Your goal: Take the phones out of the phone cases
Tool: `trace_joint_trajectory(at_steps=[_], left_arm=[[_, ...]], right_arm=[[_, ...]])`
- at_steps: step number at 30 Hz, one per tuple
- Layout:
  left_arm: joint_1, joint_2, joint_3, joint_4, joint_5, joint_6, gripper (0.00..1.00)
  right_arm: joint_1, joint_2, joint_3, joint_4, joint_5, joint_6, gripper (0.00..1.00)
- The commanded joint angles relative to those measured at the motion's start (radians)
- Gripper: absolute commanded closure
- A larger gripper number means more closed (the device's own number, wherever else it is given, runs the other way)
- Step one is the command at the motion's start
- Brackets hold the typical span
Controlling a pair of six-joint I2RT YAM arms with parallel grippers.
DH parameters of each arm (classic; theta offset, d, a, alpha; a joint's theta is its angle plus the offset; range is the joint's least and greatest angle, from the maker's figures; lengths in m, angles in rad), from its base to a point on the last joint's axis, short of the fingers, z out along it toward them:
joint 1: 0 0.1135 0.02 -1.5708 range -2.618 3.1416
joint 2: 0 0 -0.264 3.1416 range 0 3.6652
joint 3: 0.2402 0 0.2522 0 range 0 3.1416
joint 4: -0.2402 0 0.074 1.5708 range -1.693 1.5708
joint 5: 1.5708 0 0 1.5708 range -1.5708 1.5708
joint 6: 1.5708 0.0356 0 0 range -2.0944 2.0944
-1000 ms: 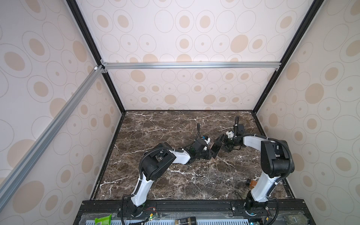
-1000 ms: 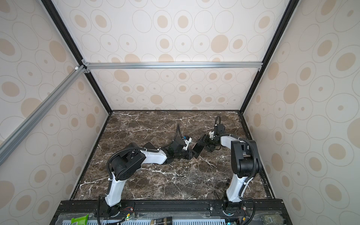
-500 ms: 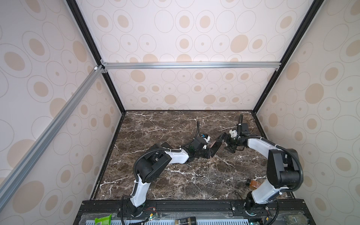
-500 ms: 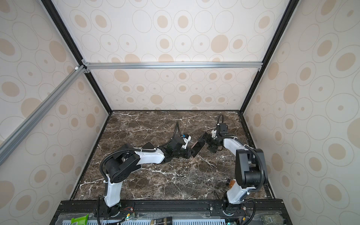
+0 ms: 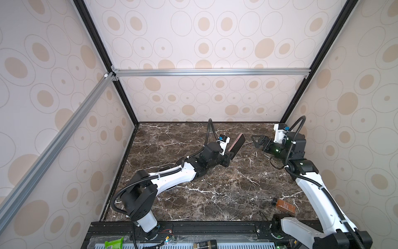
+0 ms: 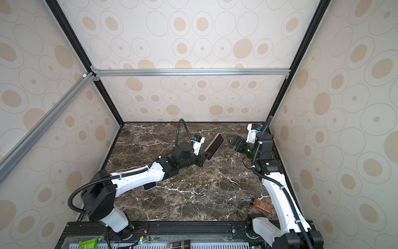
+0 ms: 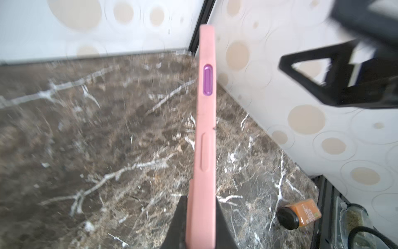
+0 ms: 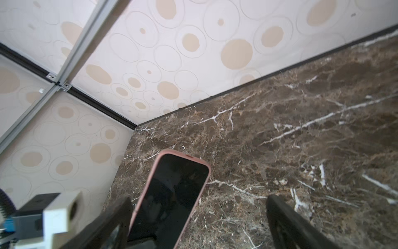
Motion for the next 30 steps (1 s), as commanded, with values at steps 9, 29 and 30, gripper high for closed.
trace_joint_trajectory(at_steps=[9, 29, 30], left_arm=[[0.012, -0.267, -0.050, 0.072, 0.062, 0.183, 1.00], [0.144, -0.552, -0.137, -0.076, 0.518, 0.525, 1.00], [0.144, -0.557, -0.136, -0.078, 0.544, 0.538, 1.00]], right_arm=[[0.006, -0.147, -0.047, 0.151, -0.359, -0.219, 0.05], [0.030, -0.152, 0.163, 0.093, -0.792, -0.308, 0.09], [0.037, -0.149, 0.171, 0.084, -0.798, -0.311, 0.09]])
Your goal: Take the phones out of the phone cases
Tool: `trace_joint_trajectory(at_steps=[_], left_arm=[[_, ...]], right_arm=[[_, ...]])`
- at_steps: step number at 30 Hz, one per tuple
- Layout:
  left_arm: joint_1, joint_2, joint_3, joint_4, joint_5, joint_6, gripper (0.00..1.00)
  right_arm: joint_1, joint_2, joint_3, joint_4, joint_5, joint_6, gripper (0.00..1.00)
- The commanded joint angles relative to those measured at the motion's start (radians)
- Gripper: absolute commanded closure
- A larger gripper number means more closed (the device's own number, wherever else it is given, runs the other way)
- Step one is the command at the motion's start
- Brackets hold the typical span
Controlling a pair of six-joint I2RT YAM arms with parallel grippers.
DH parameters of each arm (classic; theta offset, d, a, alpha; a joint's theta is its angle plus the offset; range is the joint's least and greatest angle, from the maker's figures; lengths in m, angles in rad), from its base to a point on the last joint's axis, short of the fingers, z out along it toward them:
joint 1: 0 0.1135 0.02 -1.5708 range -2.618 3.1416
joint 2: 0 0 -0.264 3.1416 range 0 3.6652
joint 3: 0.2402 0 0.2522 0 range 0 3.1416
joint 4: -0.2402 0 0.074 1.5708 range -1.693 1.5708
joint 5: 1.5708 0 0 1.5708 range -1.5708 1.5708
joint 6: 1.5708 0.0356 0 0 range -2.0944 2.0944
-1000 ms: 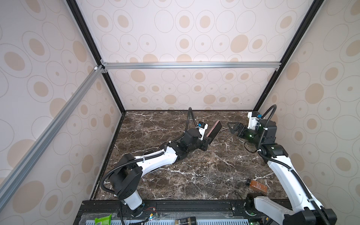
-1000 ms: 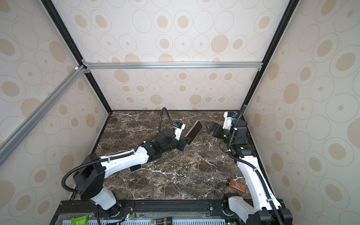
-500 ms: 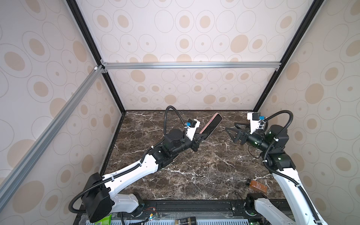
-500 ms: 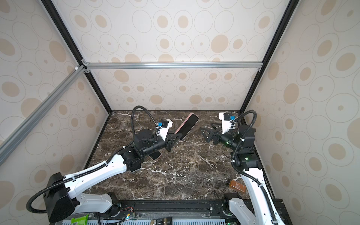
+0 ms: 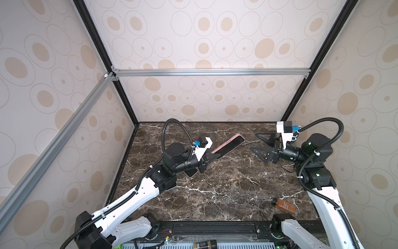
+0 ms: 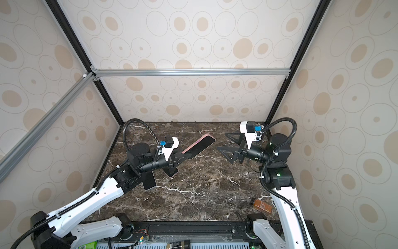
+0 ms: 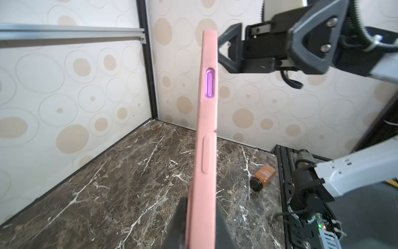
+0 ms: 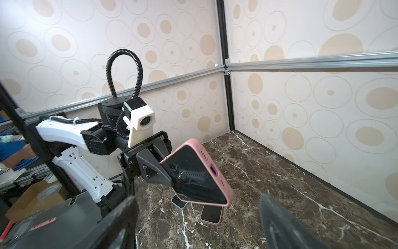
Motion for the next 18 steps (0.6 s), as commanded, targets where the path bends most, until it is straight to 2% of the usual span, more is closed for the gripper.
trace_joint_trajectory(at_steps=[1, 8, 14, 18], left_arm=[[0.004, -0.044, 0.013, 0.051, 0.136, 0.121, 1.00], [0.003, -0.043, 0.015, 0.067, 0.252, 0.145, 1.00], [0.004, -0.041, 0.012, 0.078, 0.271, 0.144, 1.00], [0.004, -0.034, 0.014, 0.075, 0.290, 0.144, 1.00]], right_arm=[[0.024, -0.001, 0.045, -0.036, -0.092, -0.039, 0.09], [0.116, 0.032, 0.091, -0.067, -0.123, -0.045, 0.17], [0.173, 0.076, 0.119, -0.069, -0.202, -0.029, 0.27], [0.198, 0.092, 0.129, -0.078, -0.213, -0.025, 0.37]])
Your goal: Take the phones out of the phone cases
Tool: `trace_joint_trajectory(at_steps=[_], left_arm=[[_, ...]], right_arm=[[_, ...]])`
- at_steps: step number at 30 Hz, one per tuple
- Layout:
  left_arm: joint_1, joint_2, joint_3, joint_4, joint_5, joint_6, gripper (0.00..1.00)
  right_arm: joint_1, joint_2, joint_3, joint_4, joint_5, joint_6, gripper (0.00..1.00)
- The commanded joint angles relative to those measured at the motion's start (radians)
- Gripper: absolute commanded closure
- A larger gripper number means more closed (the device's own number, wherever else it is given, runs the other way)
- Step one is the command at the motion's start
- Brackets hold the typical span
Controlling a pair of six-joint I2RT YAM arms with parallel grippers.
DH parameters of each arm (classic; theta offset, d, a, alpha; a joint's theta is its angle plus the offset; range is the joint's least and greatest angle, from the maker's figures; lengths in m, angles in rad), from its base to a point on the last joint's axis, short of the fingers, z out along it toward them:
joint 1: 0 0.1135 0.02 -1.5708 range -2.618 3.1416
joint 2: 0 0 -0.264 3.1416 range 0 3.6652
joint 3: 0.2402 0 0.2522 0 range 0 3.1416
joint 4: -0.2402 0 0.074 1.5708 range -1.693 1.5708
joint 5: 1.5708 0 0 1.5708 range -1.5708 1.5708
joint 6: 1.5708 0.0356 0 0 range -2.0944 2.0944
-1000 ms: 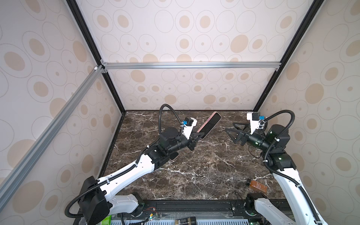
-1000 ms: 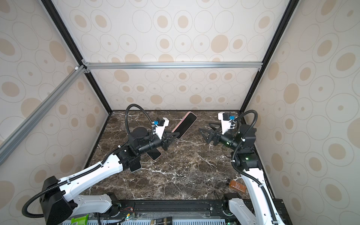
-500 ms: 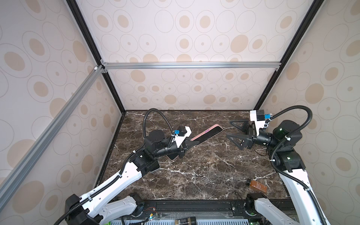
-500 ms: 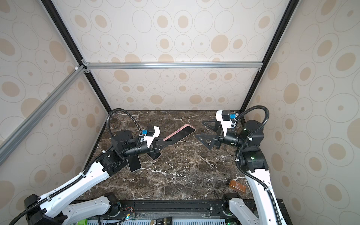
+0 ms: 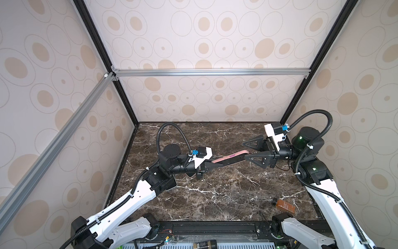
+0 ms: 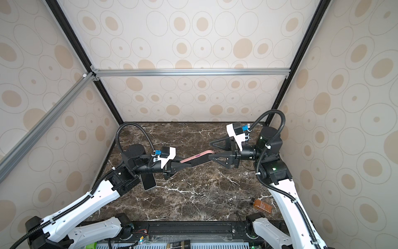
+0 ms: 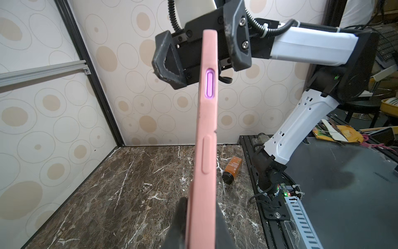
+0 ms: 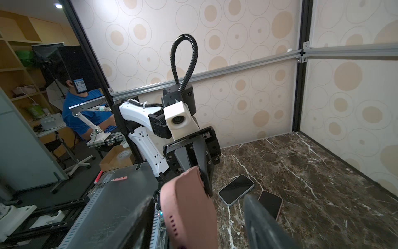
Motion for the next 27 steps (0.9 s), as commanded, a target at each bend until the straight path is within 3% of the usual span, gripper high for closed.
trace_joint_trajectory(at_steps=[1, 19, 27], left_arm=[[0.004, -0.004, 0.018, 0.070, 0.046, 0.029, 1.00], [0.004, -0.009, -0.003, 0.105, 0.049, 0.015, 1.00], [0.003, -0.028, -0.027, 0.148, -0.111, 0.045, 1.00]], right_arm=[[0.022, 0.003, 0.031, -0.005, -0.044, -0.004, 0.39], [0.084, 0.049, 0.051, -0.044, -0.036, 0.006, 0.71], [0.085, 0.092, 0.099, -0.136, 0.001, 0.037, 0.77]])
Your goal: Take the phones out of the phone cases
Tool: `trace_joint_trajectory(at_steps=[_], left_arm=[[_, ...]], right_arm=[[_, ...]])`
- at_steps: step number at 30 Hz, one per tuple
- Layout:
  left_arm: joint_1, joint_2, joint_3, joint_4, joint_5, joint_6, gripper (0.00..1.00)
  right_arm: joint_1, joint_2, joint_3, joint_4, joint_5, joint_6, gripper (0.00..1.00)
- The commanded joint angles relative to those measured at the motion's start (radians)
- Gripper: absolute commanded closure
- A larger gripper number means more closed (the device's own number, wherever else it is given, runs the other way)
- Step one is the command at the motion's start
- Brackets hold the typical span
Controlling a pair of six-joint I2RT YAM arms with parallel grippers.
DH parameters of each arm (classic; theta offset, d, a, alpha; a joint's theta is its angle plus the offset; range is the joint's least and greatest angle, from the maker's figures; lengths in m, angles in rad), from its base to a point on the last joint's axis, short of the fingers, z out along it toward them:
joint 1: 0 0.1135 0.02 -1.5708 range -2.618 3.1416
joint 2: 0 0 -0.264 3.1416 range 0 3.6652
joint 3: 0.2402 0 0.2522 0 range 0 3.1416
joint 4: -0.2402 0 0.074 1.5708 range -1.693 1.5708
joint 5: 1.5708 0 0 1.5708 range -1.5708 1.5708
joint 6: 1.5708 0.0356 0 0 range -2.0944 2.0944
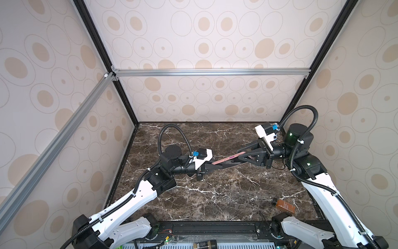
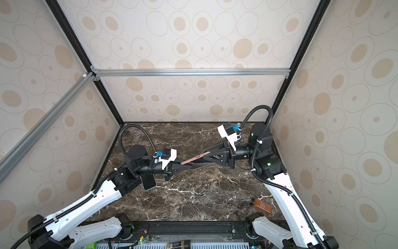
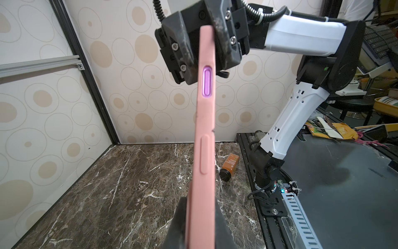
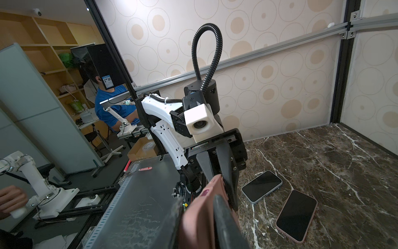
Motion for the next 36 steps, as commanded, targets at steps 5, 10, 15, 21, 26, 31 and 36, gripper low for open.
trace_joint_trajectory(at_steps=[5, 10, 15, 21, 26, 31, 36], left_arm=[[0.002, -0.033, 0.035, 0.116, -0.230, 0.108, 1.00], [0.002, -0.035, 0.051, 0.107, -0.340, 0.168, 1.00], [0.002, -0.036, 0.076, 0.055, -0.422, 0.228, 1.00], [0.001, -0.033, 0.100, 0.024, -0.469, 0.273, 1.00], [0.001, -0.041, 0.097, 0.023, -0.457, 0.267, 1.00], [0.003, -0.066, 0.041, 0.054, -0.434, 0.223, 1.00], [0.003, -0.105, -0.034, 0.120, -0.409, 0.132, 1.00]], right_arm=[[0.004, 0.057, 0.042, -0.068, 0.057, 0.093, 0.78], [0.003, 0.095, 0.057, -0.066, 0.075, 0.163, 0.77], [0.002, 0.120, 0.077, -0.074, 0.087, 0.217, 0.72], [0.002, 0.144, 0.097, -0.077, 0.081, 0.281, 0.69], [0.002, 0.138, 0.093, -0.031, 0.106, 0.305, 0.64], [0.003, 0.060, 0.081, 0.086, 0.270, 0.292, 0.30], [0.003, -0.062, 0.017, 0.112, 0.563, 0.206, 0.10]])
